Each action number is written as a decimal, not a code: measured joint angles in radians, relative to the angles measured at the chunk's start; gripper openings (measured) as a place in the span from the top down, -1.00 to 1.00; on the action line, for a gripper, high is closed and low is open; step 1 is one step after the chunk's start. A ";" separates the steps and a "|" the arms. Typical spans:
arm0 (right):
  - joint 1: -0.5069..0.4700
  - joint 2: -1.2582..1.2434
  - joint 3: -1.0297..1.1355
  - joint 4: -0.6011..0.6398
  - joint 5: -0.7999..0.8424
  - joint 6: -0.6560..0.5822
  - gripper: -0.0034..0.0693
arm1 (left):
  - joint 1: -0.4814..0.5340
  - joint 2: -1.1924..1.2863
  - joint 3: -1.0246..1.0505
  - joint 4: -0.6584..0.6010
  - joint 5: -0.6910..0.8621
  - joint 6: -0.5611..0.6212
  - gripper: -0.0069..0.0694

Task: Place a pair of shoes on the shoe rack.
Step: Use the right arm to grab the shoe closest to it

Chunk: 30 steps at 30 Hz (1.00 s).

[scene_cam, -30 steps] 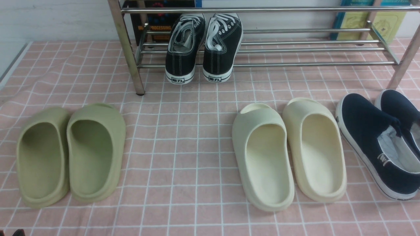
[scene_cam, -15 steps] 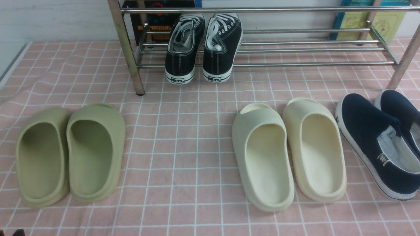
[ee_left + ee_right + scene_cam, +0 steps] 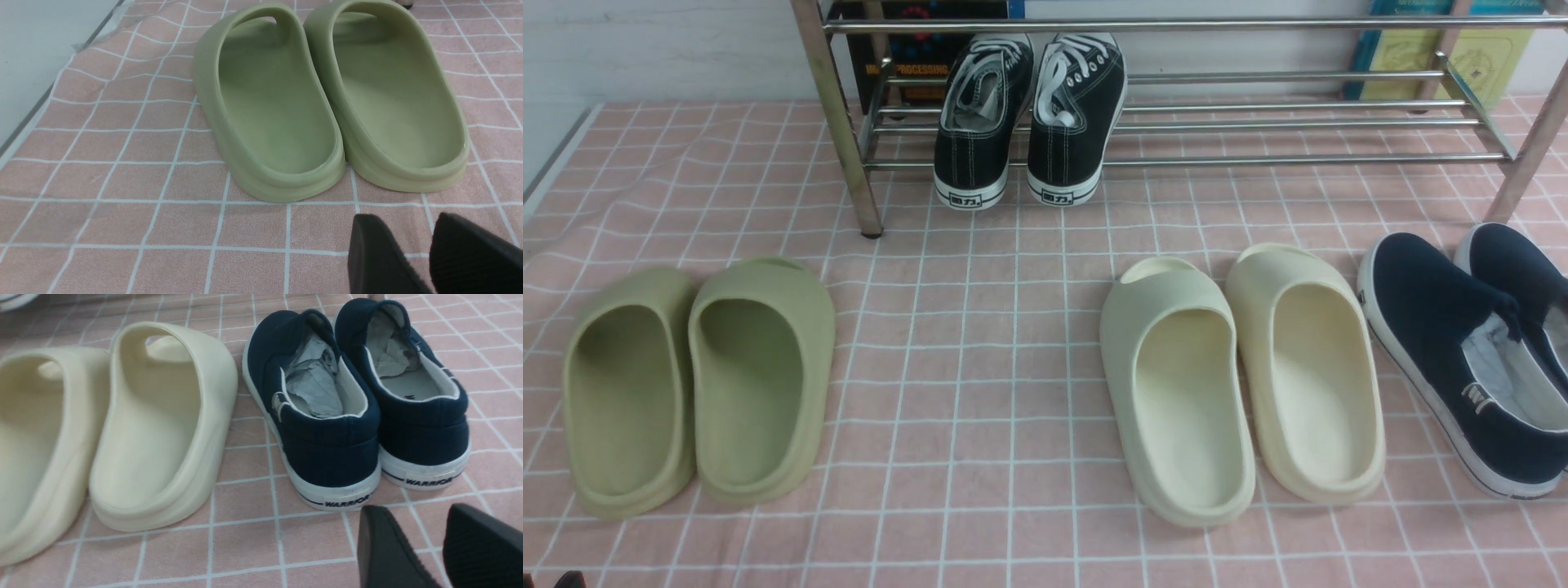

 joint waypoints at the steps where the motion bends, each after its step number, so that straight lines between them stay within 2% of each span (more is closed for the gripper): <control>1: 0.000 0.000 0.000 0.034 0.000 0.000 0.25 | 0.000 0.000 0.000 0.000 0.000 0.000 0.19; 8: 0.000 0.000 0.000 0.108 0.002 0.000 0.25 | 0.000 0.000 0.000 0.000 0.000 0.000 0.19; 10: 0.000 0.000 0.000 0.172 0.005 0.012 0.25 | 0.000 0.000 0.000 0.000 0.000 0.000 0.19; 15: 0.000 0.000 0.004 0.550 0.031 0.148 0.25 | 0.000 0.000 0.000 0.000 0.000 0.000 0.19; 18: 0.000 0.000 0.006 0.718 0.041 0.190 0.25 | 0.000 0.000 0.000 0.000 0.000 0.000 0.19; 21: 0.000 0.000 0.006 0.759 0.019 0.166 0.25 | 0.000 0.000 0.000 0.000 0.000 0.000 0.19; 24: 0.000 0.000 0.006 0.734 -0.012 0.120 0.25 | 0.000 0.000 0.000 0.000 0.000 0.000 0.19; 30: 0.000 0.000 -0.038 0.683 -0.034 -0.095 0.32 | 0.000 0.000 0.000 0.000 0.000 0.000 0.19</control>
